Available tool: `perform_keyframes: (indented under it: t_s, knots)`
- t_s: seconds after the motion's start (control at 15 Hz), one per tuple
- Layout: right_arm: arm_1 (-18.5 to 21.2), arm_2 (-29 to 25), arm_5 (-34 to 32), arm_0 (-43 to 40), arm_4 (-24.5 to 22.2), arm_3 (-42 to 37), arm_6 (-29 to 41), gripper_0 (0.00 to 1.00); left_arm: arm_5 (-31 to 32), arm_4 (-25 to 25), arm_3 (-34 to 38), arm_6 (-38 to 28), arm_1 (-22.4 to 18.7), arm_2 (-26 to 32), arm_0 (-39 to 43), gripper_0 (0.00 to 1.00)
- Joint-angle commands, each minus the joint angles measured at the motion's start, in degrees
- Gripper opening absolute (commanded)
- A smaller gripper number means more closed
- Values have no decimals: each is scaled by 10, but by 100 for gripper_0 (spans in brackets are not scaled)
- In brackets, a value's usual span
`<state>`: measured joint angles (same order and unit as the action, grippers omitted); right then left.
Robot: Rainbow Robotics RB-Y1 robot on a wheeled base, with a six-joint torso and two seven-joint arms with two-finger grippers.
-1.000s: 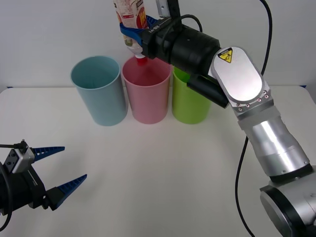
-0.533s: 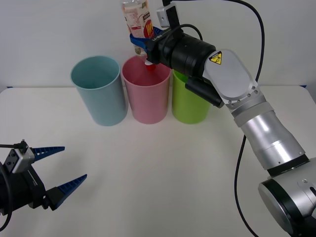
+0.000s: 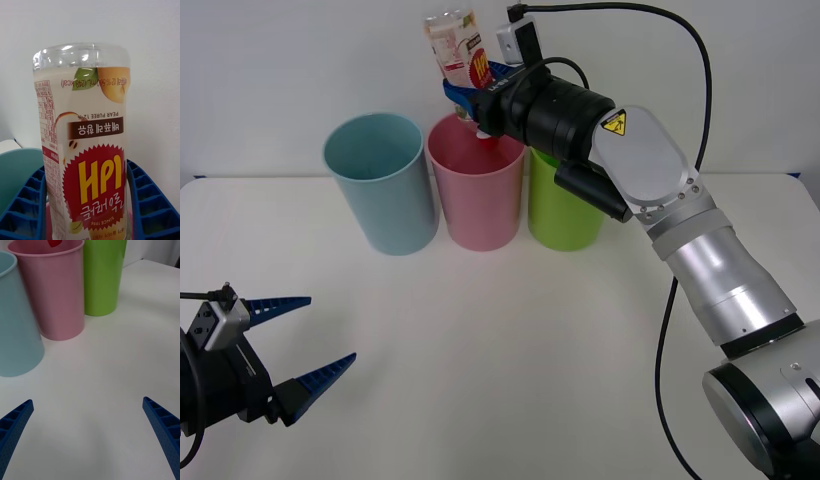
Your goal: Put cans in the blue bin and PET bottles in the pink bin and trash in the green bin.
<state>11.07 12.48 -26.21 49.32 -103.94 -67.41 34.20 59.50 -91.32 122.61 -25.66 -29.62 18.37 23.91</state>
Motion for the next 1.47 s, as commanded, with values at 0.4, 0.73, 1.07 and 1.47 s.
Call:
perform_keyframes:
  t_s: [0.4,0.73,1.07,1.47]
  knots:
    - [0,3,-1,-1,10,0,-11,100,0,0,0,0,0,0,0,100]
    - [23,3,-33,0,60,-30,-5,100,0,0,0,0,0,0,0,100]
    - [117,3,-110,-66,182,-169,-4,100,0,0,0,0,0,0,0,100]
    - [255,-42,-180,-257,290,-389,-7,100,0,0,0,0,0,0,0,100]
